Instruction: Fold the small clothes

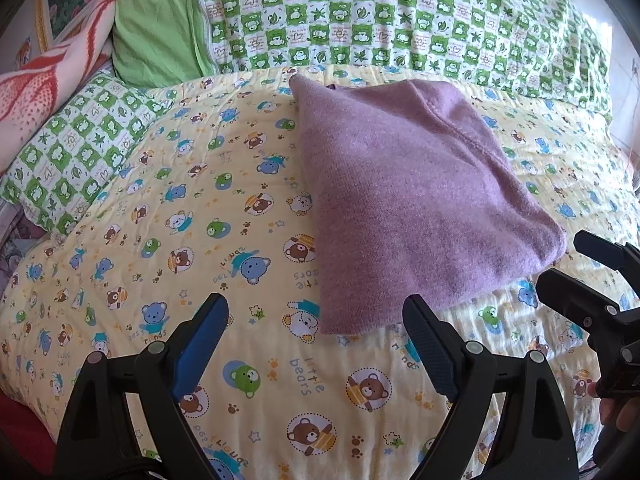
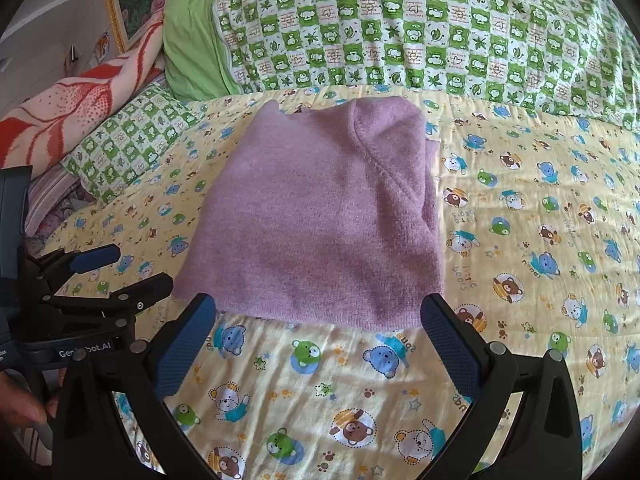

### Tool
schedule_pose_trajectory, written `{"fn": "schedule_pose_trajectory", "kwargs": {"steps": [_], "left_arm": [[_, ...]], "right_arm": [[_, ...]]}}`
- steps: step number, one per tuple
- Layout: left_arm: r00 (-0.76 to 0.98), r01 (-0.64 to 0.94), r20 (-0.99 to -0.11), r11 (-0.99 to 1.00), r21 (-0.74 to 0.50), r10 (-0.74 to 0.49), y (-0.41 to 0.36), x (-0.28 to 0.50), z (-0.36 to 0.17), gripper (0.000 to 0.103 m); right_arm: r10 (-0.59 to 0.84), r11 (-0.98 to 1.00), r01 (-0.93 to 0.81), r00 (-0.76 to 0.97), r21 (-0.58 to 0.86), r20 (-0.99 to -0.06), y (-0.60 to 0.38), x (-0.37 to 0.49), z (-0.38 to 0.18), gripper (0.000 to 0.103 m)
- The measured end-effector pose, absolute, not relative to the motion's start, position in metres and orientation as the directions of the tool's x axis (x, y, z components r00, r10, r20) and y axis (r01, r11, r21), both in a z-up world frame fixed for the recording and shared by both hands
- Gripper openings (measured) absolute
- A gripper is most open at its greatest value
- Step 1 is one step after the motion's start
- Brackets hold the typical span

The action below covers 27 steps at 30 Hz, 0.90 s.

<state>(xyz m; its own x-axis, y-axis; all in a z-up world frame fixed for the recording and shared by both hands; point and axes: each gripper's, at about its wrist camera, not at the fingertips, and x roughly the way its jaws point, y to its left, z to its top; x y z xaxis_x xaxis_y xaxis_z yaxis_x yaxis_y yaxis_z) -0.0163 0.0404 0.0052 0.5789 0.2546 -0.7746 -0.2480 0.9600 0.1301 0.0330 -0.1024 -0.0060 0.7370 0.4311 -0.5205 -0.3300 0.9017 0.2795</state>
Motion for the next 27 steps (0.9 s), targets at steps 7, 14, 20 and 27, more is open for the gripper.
{"fn": "schedule_pose_trajectory", "kwargs": {"steps": [7,14,20,27], "left_arm": [[0.576,-0.242,-0.780,0.962,0.123,0.245,0.0403,-0.0150,0.0042,0.090],[0.571,-0.236,-0.789,0.965,0.110,0.229,0.0401,-0.0139,0.0041,0.091],[0.573,-0.234,-0.786,0.965,0.116,0.233,0.0394,-0.0132,0.0050,0.091],[0.580,-0.229,-0.780,0.966,0.119,0.233,0.0369,-0.0116,0.0074,0.091]], "right_arm": [[0.428,0.902,-0.317,0.740,0.292,-0.519,-0.1064,0.0331,-0.0046,0.102],[0.429,0.901,-0.313,0.743,0.300,-0.513,-0.1092,0.0329,-0.0018,0.102],[0.431,0.900,-0.311,0.744,0.306,-0.510,-0.1108,0.0330,-0.0007,0.102],[0.433,0.898,-0.313,0.748,0.308,-0.503,-0.1103,0.0313,0.0015,0.102]]}}
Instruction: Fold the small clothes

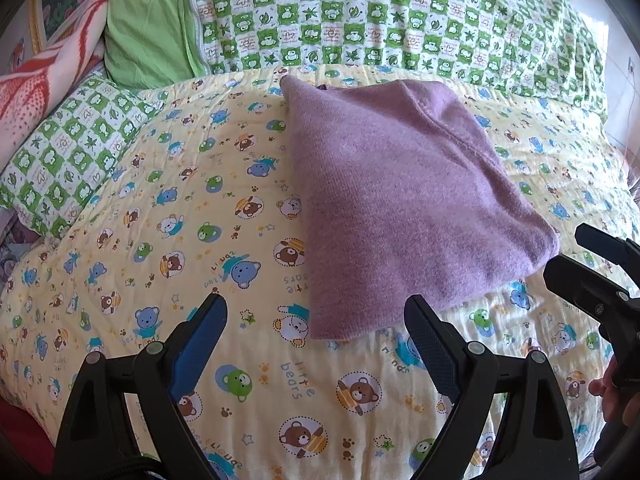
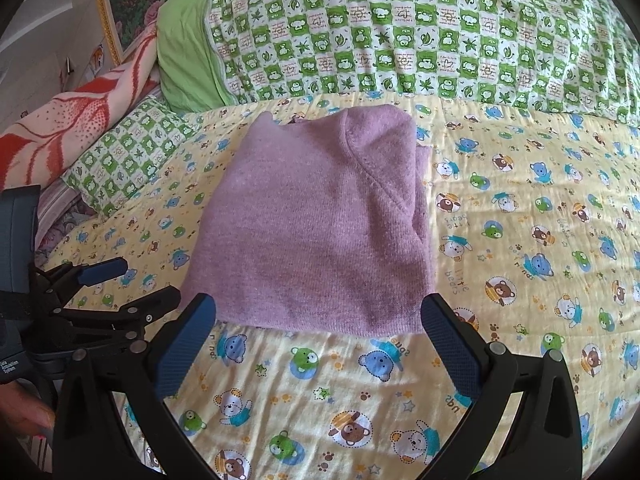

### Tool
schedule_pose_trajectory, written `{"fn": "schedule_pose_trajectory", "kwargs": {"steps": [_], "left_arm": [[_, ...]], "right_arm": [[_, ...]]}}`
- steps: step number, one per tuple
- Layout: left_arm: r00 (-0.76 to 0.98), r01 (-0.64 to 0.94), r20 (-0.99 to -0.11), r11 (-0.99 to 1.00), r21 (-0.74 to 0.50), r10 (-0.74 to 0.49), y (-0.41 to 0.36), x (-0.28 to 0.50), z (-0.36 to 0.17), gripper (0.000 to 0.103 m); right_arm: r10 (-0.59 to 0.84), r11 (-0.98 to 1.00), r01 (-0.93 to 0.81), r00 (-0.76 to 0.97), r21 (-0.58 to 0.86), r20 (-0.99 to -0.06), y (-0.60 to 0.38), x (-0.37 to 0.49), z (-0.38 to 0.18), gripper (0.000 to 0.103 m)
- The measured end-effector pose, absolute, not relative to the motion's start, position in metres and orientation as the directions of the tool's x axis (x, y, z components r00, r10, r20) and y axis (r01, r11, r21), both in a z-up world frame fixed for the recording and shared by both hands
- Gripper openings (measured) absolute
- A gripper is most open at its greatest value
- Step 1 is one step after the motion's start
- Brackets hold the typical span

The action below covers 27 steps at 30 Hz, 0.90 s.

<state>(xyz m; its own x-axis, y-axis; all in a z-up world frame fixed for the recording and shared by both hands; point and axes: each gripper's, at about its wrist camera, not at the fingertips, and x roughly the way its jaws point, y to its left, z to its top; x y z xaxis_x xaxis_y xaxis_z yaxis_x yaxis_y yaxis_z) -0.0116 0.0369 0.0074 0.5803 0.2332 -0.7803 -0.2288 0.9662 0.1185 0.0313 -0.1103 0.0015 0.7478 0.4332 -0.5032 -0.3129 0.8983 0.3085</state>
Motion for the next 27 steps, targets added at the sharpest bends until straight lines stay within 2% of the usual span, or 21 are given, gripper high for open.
{"fn": "schedule_pose_trajectory", "kwargs": {"steps": [27], "left_arm": [[0.590,-0.225,-0.776,0.969,0.104,0.221,0.041,0.001,0.011,0.091]], "right_arm": [[0.433,0.896,-0.303,0.754,0.324,-0.493,-0.117,0.041,0.009,0.102]]}}
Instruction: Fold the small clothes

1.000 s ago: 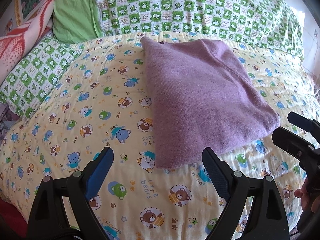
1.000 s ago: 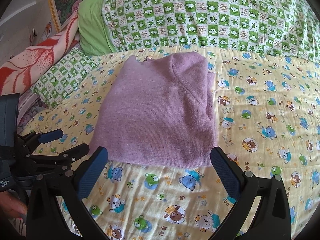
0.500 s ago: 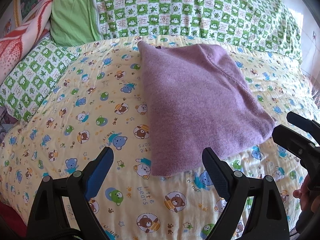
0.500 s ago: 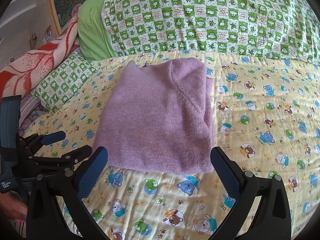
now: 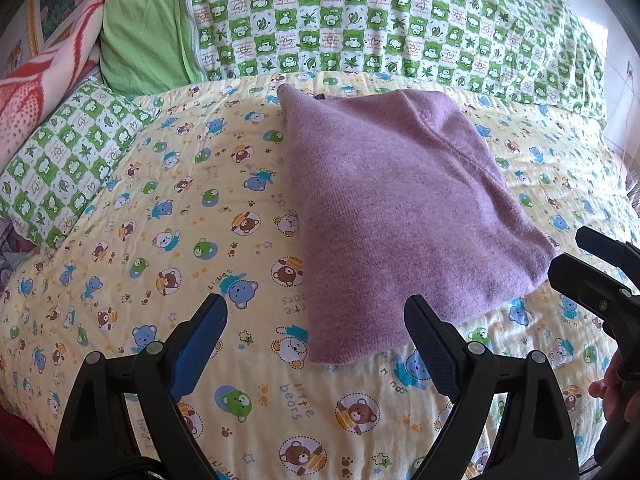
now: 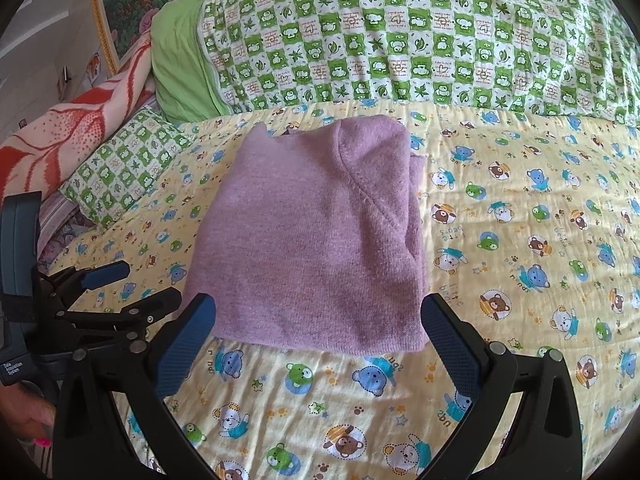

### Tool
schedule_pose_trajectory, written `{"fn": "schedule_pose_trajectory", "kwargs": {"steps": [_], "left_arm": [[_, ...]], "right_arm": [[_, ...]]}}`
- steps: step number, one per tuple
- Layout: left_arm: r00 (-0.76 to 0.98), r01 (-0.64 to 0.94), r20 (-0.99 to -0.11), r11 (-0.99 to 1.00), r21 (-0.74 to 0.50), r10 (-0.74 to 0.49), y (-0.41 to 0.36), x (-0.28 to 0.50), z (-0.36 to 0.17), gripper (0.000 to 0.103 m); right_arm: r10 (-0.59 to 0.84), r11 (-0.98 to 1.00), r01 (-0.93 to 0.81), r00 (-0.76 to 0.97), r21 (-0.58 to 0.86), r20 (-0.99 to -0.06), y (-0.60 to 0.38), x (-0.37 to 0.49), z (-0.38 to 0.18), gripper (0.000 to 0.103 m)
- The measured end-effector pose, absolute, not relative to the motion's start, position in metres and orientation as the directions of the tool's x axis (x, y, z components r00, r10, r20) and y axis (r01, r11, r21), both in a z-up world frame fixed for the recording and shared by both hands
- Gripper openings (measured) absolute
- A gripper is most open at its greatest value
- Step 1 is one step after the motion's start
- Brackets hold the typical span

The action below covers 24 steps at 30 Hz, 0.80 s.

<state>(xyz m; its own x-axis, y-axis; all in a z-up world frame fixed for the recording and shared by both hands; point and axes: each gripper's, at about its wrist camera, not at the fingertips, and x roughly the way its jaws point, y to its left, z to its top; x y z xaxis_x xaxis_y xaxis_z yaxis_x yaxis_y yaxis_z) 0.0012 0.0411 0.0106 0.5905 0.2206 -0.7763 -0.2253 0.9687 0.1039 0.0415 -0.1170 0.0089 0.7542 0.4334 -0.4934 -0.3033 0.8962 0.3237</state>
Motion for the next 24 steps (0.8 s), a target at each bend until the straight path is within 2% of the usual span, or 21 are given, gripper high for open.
{"fn": "schedule_pose_trajectory", "kwargs": {"steps": [24], "left_arm": [[0.570,-0.259,-0.785,0.960,0.107,0.241,0.047,0.013,0.010,0.091]], "right_arm": [[0.455,0.885,-0.309,0.735,0.349,-0.502,-0.119,0.057,0.006,0.102]]}}
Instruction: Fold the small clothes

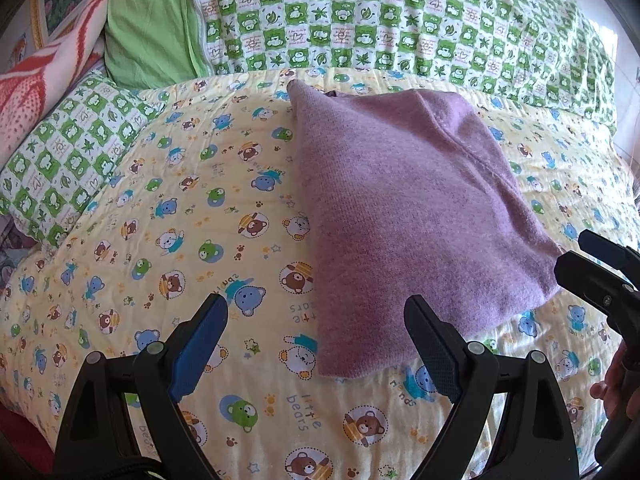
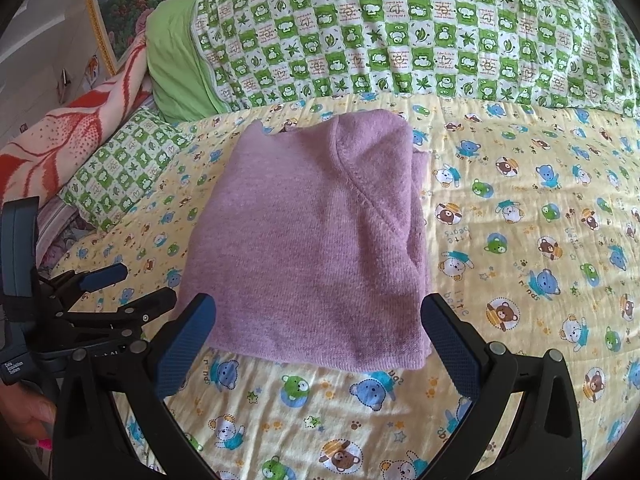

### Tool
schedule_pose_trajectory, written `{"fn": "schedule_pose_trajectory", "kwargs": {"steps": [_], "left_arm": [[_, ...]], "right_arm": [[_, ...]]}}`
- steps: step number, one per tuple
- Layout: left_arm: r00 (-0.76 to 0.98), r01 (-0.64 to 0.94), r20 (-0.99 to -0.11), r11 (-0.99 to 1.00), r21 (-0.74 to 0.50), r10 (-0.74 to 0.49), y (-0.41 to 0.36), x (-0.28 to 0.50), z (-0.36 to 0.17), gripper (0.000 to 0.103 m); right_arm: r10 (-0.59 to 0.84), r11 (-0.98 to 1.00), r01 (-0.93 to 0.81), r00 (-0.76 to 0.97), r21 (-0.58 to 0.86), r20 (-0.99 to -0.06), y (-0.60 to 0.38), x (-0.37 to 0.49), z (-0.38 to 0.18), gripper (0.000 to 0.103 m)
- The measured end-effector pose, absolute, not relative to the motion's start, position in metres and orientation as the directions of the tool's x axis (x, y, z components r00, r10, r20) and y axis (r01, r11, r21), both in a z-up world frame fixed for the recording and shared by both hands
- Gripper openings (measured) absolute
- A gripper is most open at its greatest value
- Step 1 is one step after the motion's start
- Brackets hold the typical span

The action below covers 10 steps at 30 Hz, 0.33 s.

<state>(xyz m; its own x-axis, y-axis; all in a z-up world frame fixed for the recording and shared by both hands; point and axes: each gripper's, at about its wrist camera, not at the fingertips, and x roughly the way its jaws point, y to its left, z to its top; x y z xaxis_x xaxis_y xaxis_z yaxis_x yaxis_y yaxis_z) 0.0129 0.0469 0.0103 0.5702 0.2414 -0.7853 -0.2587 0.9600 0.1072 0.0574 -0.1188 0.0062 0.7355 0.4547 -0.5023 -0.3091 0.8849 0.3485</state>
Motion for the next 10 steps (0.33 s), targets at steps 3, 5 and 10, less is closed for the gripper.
{"fn": "schedule_pose_trajectory", "kwargs": {"steps": [3,5,10], "left_arm": [[0.569,-0.259,-0.786,0.960,0.107,0.241,0.0476,0.0155,0.0110,0.091],[0.569,-0.257,-0.786,0.960,0.109,0.241,0.0474,0.0171,0.0119,0.091],[0.571,-0.250,-0.784,0.961,0.116,0.243,0.0468,0.0182,0.0155,0.091]], "right_arm": [[0.454,0.884,-0.306,0.737,0.352,-0.501,-0.1204,0.0597,0.0068,0.102],[0.452,0.885,-0.303,0.737,0.353,-0.503,-0.1218,0.0613,0.0061,0.102],[0.445,0.887,-0.283,0.733,0.364,-0.514,-0.1266,0.0650,0.0021,0.102]]}}
